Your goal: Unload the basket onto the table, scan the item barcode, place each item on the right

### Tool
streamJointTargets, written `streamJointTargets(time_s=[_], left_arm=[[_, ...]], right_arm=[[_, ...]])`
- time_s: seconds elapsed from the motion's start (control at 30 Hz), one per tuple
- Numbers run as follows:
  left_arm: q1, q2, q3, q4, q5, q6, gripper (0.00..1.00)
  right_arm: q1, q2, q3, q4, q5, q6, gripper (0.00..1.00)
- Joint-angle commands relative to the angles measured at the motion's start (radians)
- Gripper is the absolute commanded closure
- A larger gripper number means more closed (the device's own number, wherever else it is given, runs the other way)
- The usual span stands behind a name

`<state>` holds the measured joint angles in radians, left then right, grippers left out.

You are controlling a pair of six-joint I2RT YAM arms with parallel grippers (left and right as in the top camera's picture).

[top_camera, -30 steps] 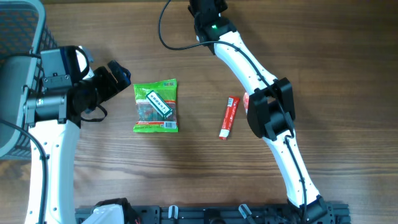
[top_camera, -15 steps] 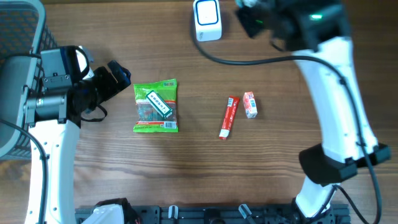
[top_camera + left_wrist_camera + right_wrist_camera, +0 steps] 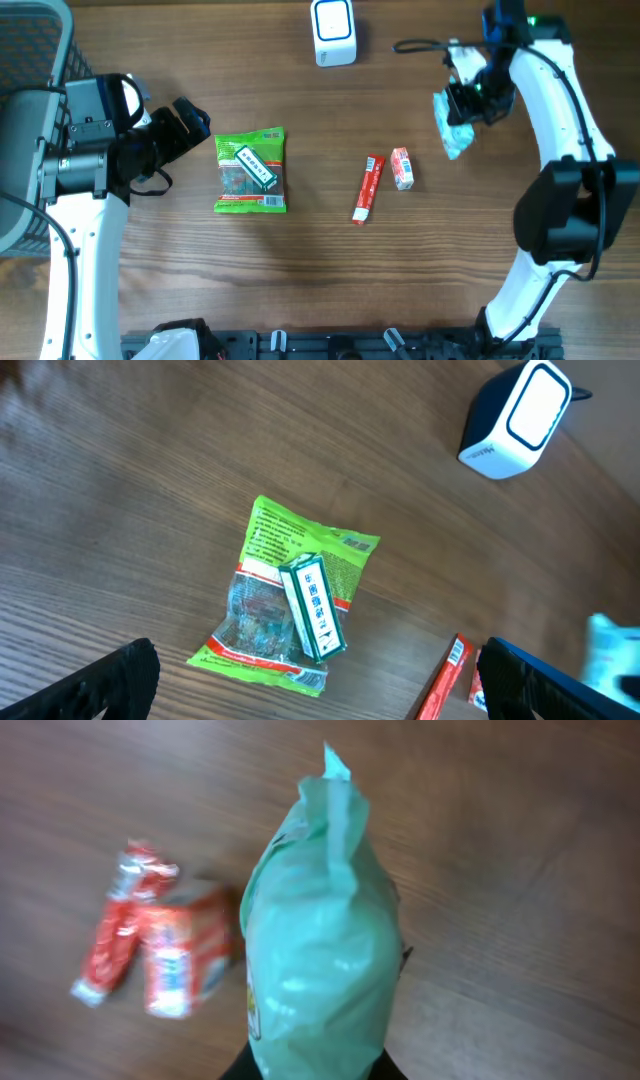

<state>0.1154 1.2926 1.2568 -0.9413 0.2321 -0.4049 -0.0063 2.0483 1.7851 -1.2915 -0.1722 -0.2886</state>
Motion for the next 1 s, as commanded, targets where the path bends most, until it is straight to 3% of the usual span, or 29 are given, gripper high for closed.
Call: streamJointTargets(time_s=[0.0,0.07,0.1,0.13,0.2,0.27,0.3,0.43,0.57,0.7,0.8,0.97], left_arm=[[0.006,0.004,0.012,0.002,-0.006,0.009,0.0],[0.006,0.004,0.012,0.002,-0.006,0.009,0.0],[0.006,0.004,0.012,0.002,-0.006,0.009,0.0],[0.006,0.004,0.012,0.002,-0.006,0.009,0.0],[0.006,0.004,0.012,0.002,-0.006,0.009,0.0],[0.006,0.004,0.012,0.001,-0.006,0.009,0.0],[0.006,0.004,0.012,0.002,-0.006,0.009,0.0],[0.006,0.004,0.012,0.002,-0.006,0.009,0.0],[0.006,0.004,0.012,0.001,-0.006,0.009,0.0],[0.006,0.004,0.012,0.002,-0.006,0.009,0.0],[0.006,0.004,0.012,0.002,-0.006,0.009,0.0],[0.006,0.004,0.012,0.001,-0.006,0.009,0.0]], right_arm=[[-0.042,-0.006,-0.154,0.089,-0.039,0.01,0.96],[-0.057,-0.006,-0.214,0.145,-0.037,0.032,0.94],[-0.065,-0.006,-0.241,0.17,-0.033,0.035,0.85],[-0.072,-0.006,-0.262,0.191,-0.022,0.042,0.61],[-0.081,-0.006,-0.28,0.216,0.025,0.065,0.47],[-0.088,-0.006,-0.282,0.222,0.093,0.092,0.2],[-0.089,-0.006,-0.281,0.226,0.119,0.108,0.17],[-0.089,-0.006,-0.253,0.243,0.15,0.133,0.16],[-0.087,-0.019,-0.081,0.117,0.137,0.202,0.15],[-0.071,-0.028,0.041,-0.012,-0.087,0.21,0.22],[-0.046,-0.029,0.034,-0.046,-0.24,0.14,0.27],[0.029,-0.029,-0.046,-0.041,-0.246,0.131,0.29]])
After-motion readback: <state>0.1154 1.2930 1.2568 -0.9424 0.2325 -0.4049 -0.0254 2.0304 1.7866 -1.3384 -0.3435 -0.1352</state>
